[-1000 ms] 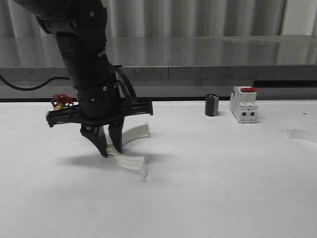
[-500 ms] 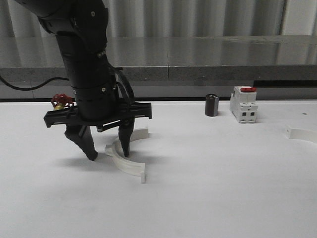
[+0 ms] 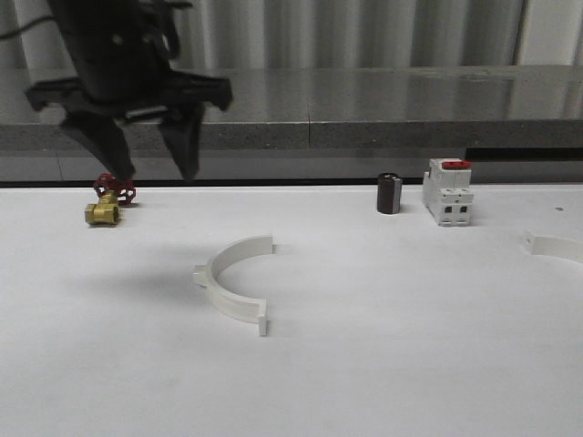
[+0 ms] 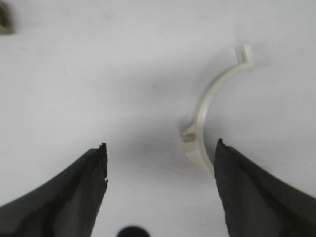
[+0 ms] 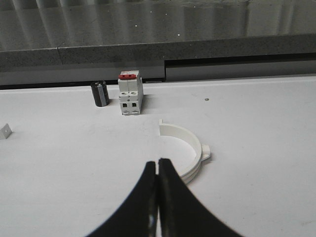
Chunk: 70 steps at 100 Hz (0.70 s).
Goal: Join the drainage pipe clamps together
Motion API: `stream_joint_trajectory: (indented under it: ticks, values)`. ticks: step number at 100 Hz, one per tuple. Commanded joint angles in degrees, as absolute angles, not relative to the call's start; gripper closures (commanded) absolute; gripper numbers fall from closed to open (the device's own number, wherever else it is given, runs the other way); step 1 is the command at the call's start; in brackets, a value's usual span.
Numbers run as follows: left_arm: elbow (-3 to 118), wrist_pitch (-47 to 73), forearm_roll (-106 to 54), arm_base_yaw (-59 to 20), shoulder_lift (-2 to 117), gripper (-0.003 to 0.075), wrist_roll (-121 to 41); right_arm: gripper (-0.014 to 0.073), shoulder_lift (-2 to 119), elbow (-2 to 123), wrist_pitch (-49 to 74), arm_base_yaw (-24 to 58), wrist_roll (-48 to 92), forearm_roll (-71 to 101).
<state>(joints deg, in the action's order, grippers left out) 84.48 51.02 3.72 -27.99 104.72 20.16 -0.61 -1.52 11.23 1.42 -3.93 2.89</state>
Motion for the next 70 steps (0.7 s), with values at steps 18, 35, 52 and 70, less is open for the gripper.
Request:
stream_joint_trajectory:
  ticks: [18,35,52,70]
  values:
    - [75.6,48.0,4.4,-15.1,89.3,0.0347,16.5,0.0711,-1.8,-0.7,6.4,1.1,-3.5,2.9]
    - [63.8,42.5,3.8,-7.6,77.2,0.0398,14.7,0.0711,-1.8,-0.7,6.4,1.1,-3.5,2.9]
    - [53.5,38.2,3.6,-5.2,63.3,0.0438,14.5,0.0711,-1.8,-0.7,6.4,1.1,-3.5,2.9]
    - [46.2,37.1,3.4,-5.3,52.3,0.0521,14.5,0.0711,-1.8,-0.7,6.4,1.1,-3.5,2.9]
